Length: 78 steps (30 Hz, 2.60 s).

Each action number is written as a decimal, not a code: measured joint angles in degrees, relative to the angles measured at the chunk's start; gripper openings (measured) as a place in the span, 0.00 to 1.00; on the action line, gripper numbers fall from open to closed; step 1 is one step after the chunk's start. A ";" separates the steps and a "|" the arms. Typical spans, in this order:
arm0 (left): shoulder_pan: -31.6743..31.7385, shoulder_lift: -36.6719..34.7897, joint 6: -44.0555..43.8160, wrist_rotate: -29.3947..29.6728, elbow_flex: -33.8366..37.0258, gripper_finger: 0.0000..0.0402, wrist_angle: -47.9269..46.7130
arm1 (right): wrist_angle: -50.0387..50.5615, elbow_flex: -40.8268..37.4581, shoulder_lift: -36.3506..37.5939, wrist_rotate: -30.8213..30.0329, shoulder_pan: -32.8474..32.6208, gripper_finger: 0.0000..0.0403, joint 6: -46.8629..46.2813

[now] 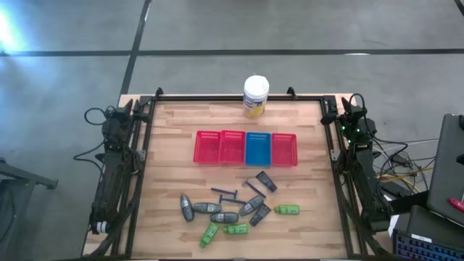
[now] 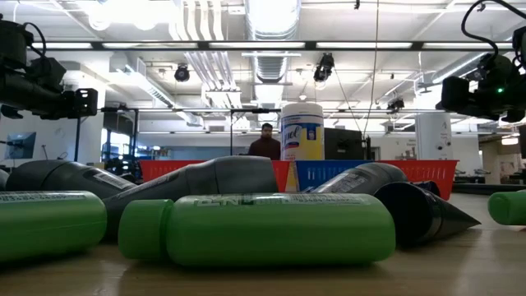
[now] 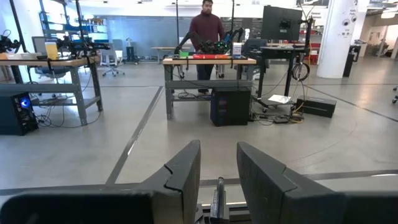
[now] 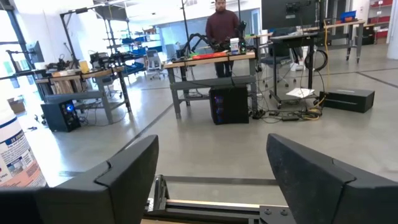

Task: Pick & Place Travel size toiletries

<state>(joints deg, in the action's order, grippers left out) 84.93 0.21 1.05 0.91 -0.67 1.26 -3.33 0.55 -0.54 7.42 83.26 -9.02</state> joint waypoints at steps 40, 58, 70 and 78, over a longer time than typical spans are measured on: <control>0.00 0.00 0.01 -0.02 0.00 0.28 0.00 | 0.00 -0.01 -0.01 0.01 0.00 0.57 0.00; -0.02 -0.02 0.01 0.00 0.00 0.28 0.00 | 0.00 -0.01 0.00 0.02 0.00 0.72 0.01; 0.00 -0.02 -0.01 0.00 0.00 0.28 0.00 | 0.00 0.00 0.00 0.00 0.00 0.82 0.00; 0.00 0.00 -0.01 -0.02 0.00 0.27 0.00 | -0.01 -0.01 -0.03 -2.36 0.02 0.88 4.60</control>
<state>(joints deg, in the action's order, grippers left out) 84.93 0.21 1.04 0.89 -0.67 1.26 -3.35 0.54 -0.57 5.06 83.29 -4.42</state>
